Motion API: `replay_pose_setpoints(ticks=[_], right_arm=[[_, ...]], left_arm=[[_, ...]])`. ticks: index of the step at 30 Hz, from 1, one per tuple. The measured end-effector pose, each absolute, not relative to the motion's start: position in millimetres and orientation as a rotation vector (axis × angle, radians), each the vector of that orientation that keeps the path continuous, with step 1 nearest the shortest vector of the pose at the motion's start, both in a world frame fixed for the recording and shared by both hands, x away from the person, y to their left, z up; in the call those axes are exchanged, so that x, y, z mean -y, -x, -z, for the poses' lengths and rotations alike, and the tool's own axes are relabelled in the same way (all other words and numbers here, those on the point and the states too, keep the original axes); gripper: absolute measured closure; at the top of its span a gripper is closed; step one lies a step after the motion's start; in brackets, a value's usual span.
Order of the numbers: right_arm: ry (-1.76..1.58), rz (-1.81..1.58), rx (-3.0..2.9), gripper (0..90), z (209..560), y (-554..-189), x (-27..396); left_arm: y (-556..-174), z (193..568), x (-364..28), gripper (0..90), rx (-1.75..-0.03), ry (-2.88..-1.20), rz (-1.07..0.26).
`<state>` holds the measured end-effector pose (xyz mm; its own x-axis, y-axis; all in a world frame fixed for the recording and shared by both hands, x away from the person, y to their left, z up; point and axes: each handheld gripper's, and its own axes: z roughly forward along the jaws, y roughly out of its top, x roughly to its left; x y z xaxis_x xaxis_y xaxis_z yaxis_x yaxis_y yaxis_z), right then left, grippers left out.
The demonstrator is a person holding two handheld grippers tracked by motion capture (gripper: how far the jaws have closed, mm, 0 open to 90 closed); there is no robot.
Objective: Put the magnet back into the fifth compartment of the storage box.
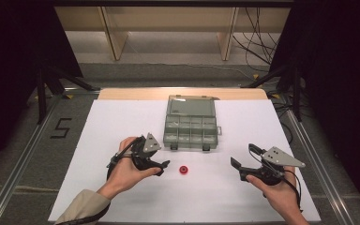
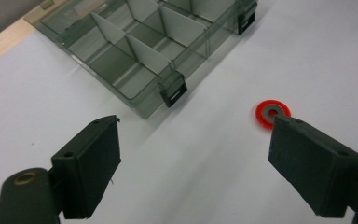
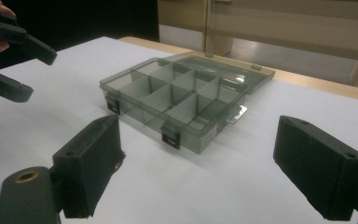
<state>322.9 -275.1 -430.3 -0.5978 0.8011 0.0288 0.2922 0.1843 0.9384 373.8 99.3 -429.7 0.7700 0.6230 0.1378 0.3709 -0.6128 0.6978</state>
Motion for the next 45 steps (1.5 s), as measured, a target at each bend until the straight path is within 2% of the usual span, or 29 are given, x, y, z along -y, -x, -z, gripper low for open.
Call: replay_pose_setpoints(ticks=[25,45], right_arm=[[-1.007,-1.449,-1.992,15.9,431,-309,276],[-1.018,-1.427,-2.013,16.1,432,-308,278]], left_arm=[[-391,452,-31,25.0,-0.597,-2.571,-0.298],[-399,462,-4,41.4,-0.524,-2.771,-0.159]])
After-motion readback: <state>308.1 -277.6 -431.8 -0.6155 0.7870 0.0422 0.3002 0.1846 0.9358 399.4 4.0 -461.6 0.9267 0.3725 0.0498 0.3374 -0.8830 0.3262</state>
